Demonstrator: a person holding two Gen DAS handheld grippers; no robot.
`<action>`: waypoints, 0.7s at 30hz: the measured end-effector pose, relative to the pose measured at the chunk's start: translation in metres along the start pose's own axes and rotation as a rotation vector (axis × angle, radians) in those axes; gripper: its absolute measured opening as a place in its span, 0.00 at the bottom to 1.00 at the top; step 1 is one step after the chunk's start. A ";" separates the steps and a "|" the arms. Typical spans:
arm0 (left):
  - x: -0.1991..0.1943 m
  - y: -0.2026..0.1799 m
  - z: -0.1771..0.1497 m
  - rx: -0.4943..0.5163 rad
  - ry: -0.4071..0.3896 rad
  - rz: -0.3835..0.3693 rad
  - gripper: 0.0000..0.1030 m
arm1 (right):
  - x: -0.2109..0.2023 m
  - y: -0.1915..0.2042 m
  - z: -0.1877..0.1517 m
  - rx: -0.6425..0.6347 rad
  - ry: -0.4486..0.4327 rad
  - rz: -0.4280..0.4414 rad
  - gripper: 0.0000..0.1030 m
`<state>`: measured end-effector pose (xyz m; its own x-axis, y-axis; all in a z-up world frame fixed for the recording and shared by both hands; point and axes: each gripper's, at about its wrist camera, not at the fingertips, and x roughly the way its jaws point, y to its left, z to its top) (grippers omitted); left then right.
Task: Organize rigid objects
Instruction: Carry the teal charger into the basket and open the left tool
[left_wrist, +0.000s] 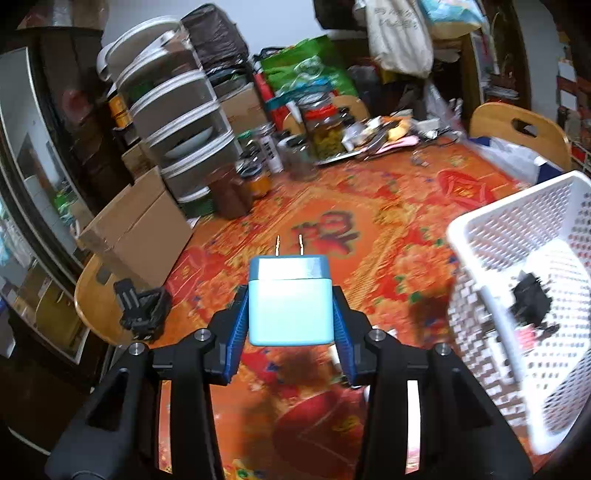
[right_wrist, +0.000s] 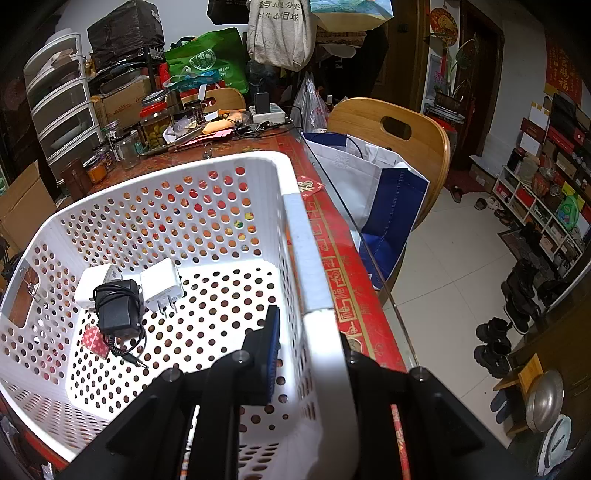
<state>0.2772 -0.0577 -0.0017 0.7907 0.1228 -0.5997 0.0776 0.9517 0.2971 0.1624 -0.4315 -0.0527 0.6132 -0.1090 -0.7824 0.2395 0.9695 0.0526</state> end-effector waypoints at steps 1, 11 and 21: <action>-0.006 -0.004 0.003 0.005 -0.008 -0.009 0.38 | 0.000 0.000 0.000 0.000 0.000 0.000 0.15; -0.049 -0.067 0.031 0.101 -0.041 -0.109 0.38 | 0.000 0.001 0.000 -0.003 -0.001 0.003 0.15; -0.046 -0.118 0.037 0.180 0.029 -0.198 0.38 | -0.001 0.003 0.001 -0.002 -0.002 0.005 0.16</action>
<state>0.2543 -0.1861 0.0186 0.7321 -0.0501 -0.6794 0.3376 0.8929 0.2979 0.1630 -0.4288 -0.0515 0.6159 -0.1051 -0.7808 0.2349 0.9705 0.0546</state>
